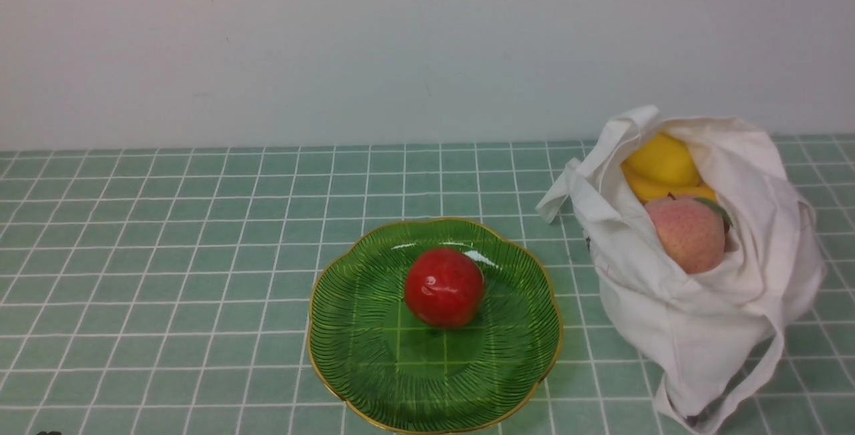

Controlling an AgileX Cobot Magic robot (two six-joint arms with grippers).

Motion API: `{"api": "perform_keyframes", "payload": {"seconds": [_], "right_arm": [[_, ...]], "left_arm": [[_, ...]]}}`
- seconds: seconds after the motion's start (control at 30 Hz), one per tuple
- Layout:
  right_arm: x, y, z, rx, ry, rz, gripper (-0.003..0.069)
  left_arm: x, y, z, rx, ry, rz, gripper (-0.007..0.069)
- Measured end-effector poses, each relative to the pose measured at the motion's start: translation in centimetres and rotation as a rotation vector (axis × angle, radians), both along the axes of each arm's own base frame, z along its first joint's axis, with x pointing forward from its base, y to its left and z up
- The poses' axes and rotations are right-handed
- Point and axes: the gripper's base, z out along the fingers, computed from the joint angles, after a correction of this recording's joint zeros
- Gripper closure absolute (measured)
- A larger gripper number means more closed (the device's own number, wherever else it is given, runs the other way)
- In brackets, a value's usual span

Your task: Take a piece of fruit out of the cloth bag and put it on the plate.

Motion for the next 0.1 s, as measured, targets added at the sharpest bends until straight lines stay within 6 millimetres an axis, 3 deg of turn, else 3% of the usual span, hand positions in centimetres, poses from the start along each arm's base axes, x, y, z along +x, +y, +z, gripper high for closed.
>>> {"api": "perform_keyframes", "payload": {"seconds": [0.1], "right_arm": [[0.0, 0.0, 0.0, 0.0, 0.0, 0.0, 0.0673]], "left_arm": [[0.0, 0.0, 0.0, 0.0, 0.0, 0.0, 0.0632]]}}
